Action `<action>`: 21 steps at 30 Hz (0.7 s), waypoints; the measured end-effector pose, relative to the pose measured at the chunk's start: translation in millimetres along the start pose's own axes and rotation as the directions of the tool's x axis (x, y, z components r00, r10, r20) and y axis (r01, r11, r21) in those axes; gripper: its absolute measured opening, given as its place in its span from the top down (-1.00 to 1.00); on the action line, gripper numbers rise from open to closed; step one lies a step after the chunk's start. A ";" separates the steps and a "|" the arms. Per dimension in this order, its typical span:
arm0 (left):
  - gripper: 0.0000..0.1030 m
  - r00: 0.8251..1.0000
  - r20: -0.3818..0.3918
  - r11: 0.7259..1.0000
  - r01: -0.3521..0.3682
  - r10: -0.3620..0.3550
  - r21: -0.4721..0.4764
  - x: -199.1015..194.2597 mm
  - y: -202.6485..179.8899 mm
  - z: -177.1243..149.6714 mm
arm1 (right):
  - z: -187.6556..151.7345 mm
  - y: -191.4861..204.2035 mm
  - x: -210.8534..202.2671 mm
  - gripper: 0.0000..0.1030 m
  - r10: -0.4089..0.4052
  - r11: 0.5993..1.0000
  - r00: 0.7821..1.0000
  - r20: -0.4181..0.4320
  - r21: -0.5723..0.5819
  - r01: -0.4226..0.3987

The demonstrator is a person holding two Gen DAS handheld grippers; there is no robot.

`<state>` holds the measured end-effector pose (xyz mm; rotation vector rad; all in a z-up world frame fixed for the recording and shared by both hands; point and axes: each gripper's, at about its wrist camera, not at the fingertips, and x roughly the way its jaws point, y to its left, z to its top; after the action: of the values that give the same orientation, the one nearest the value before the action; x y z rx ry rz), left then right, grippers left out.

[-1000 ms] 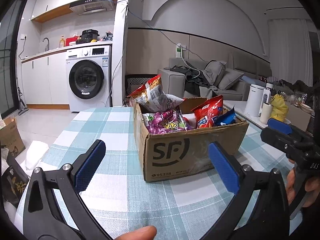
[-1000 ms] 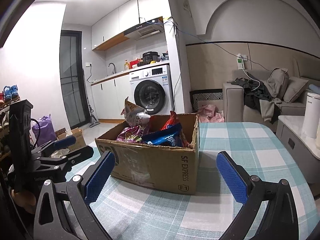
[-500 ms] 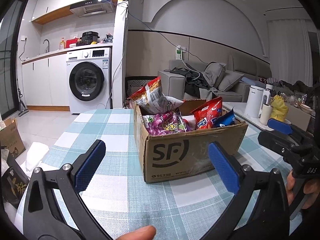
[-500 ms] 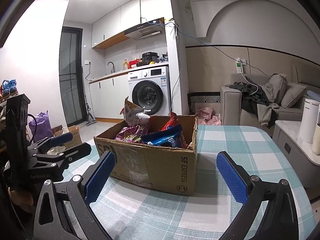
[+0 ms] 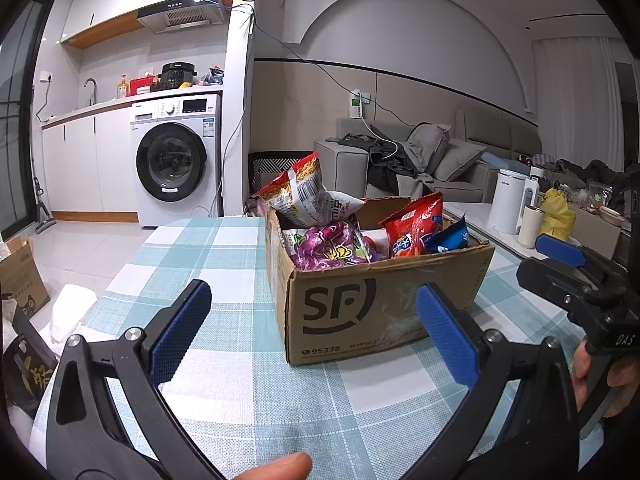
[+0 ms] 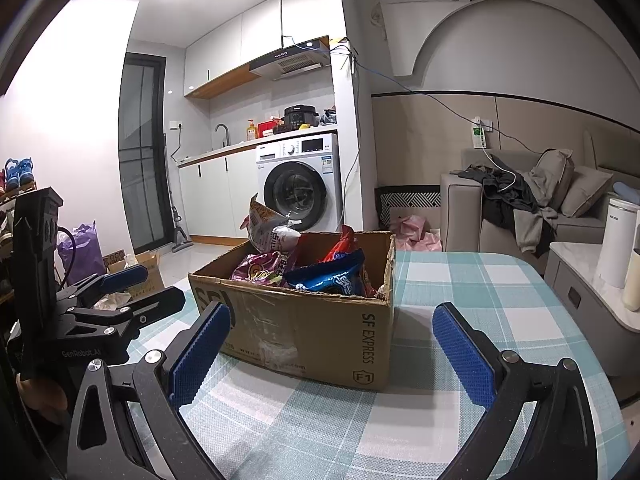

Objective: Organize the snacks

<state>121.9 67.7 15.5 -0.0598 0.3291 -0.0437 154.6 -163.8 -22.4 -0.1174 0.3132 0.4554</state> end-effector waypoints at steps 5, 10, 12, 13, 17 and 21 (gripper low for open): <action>-0.99 1.000 0.000 1.000 0.001 -0.001 0.000 -0.1 -0.1 -0.9 | 0.3 -1.2 0.5 -1.00 0.000 1.000 1.000 0.002 -0.003 0.000; -0.99 1.000 -0.001 1.000 0.004 -0.004 -0.003 0.1 0.2 -1.7 | 0.4 -1.0 0.6 -1.00 0.002 1.000 1.000 0.002 -0.003 -0.002; -0.99 1.000 -0.001 1.000 0.002 -0.002 -0.002 0.2 0.1 -1.8 | 0.3 -1.5 1.3 -1.00 0.002 1.000 1.000 0.001 -0.004 -0.002; -0.99 1.000 -0.001 1.000 0.003 -0.003 -0.001 -0.1 0.2 -1.7 | 0.3 -0.9 0.7 -1.00 0.001 1.000 1.000 0.001 -0.004 -0.001; -0.99 1.000 0.000 1.000 0.003 -0.003 -0.002 -0.2 -0.2 -1.8 | 0.1 -1.1 1.1 -1.00 0.002 1.000 1.000 0.001 -0.004 -0.002; -0.99 1.000 -0.001 1.000 0.004 -0.004 -0.001 -0.4 -0.3 -2.1 | 0.1 -1.3 1.2 -1.00 0.002 1.000 1.000 0.004 -0.006 -0.002</action>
<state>120.9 67.3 13.6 -0.0619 0.3296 -0.0475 156.3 -164.5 -22.7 -0.1225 0.3084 0.4588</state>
